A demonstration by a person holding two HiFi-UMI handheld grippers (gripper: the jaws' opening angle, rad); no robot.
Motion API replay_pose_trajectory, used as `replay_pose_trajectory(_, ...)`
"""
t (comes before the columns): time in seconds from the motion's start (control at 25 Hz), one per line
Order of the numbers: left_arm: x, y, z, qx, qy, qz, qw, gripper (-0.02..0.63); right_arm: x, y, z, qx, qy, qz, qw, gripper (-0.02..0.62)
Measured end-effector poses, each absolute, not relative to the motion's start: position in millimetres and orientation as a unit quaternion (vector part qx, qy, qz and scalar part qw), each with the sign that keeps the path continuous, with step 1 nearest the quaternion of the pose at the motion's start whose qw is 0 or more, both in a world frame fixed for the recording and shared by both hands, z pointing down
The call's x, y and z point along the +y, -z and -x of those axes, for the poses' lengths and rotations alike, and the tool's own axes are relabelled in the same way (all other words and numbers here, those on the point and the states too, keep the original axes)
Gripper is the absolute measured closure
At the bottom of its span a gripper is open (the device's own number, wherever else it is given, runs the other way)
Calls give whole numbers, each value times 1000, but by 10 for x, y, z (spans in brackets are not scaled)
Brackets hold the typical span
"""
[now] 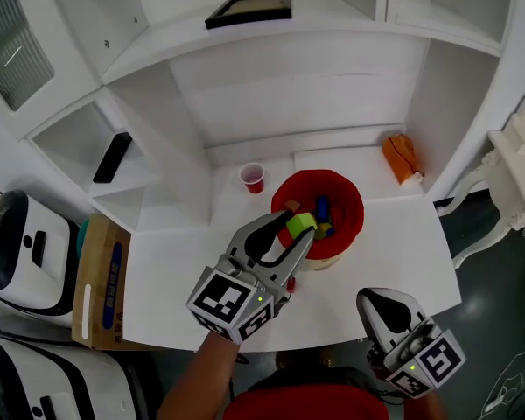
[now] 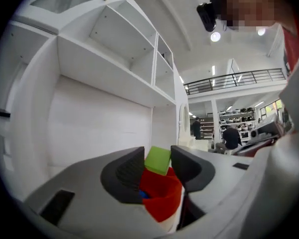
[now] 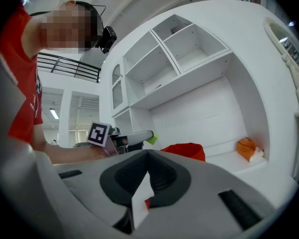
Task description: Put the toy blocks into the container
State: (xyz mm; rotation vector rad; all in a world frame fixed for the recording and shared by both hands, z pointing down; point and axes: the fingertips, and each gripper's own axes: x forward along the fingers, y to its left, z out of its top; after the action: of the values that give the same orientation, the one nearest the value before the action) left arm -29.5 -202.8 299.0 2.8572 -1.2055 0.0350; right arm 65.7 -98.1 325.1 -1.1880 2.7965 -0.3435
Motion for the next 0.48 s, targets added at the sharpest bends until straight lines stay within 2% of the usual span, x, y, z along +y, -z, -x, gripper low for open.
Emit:
replay_pose_trajectory(0.2,-2362,-3237,254,-416,-60,-907,40,402,-981,-3259,-835,907,117,403,47,584)
replay_pose_trajectory(0.48,-2281,-3216,257,-415,-64,-907,26,379,-1011,-3347,-901,905,130,403,46,584)
